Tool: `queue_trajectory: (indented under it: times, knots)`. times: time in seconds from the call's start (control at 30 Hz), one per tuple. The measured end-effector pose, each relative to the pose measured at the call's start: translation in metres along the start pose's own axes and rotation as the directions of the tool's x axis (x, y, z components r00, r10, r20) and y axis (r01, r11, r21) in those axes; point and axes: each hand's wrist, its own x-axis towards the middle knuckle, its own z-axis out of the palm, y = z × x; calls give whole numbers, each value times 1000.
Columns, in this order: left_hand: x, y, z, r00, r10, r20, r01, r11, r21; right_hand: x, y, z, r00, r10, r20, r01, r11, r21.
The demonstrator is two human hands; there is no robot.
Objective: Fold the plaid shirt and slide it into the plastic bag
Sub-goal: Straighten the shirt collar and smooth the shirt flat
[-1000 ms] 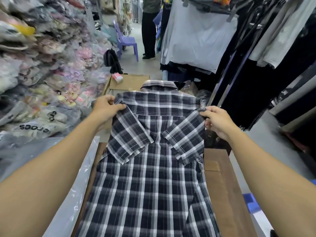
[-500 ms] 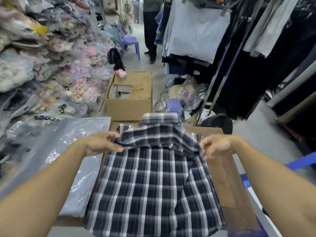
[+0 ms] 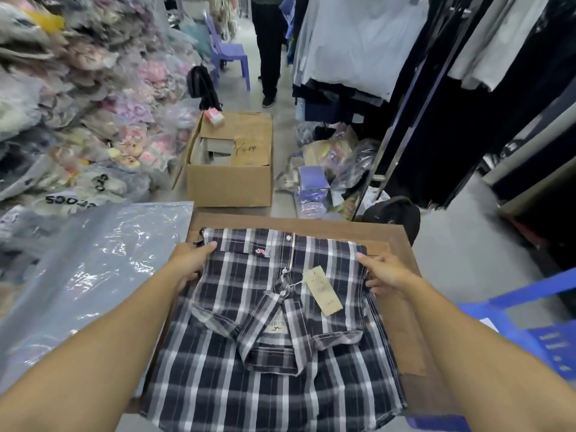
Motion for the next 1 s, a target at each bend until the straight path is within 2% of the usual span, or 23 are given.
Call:
queue_trajectory:
  times: [0.07, 0.13, 0.27, 0.33, 0.43, 0.5, 0.57, 0.63, 0.73, 0.8, 0.9, 1.0]
  knots:
    - [1, 6, 7, 1000, -10, -22, 8, 997, -80, 5, 4, 8, 998, 52, -26, -49, 993, 109]
    - [-3, 17, 12, 999, -18, 44, 23, 993, -112, 9, 5, 13, 998, 29, -50, -19, 982, 190]
    - [9, 20, 14, 992, -1, 125, 18, 991, -136, 0, 1, 15, 982, 122, 147, -154, 961, 232]
    - [12, 16, 15, 988, -34, 151, 59, 986, -158, 1, 3, 16, 976, 125, 179, -170, 949, 264]
    - [22, 20, 15, 976, -9, 218, 71, 958, -277, 4, -10, 14, 988, 44, 148, -106, 890, 443]
    - [31, 37, 17, 963, 69, 259, 31, 931, -364, 15, -27, 9, 997, -36, 74, -12, 826, 564]
    - [32, 62, 21, 953, 155, 260, -29, 902, -431, 27, -47, 2, 993, -120, 11, 89, 787, 610]
    - [40, 78, 21, 945, 192, 264, -75, 915, -397, 32, -60, -4, 986, -161, -36, 154, 823, 546]
    - [49, 70, 18, 944, 120, 308, -69, 983, -172, 29, -59, -4, 993, -82, -82, 103, 949, 297]
    - [57, 52, 20, 969, 82, 231, -77, 997, -28, 29, -47, 0, 993, -18, -121, 35, 989, 146]
    - [65, 37, 29, 987, 76, 140, -85, 995, 58, 34, -33, 3, 995, 57, -79, -39, 976, 215]
    - [60, 44, 27, 978, 19, 206, -18, 1000, -8, 29, -33, -2, 993, 111, 33, -116, 950, 289]
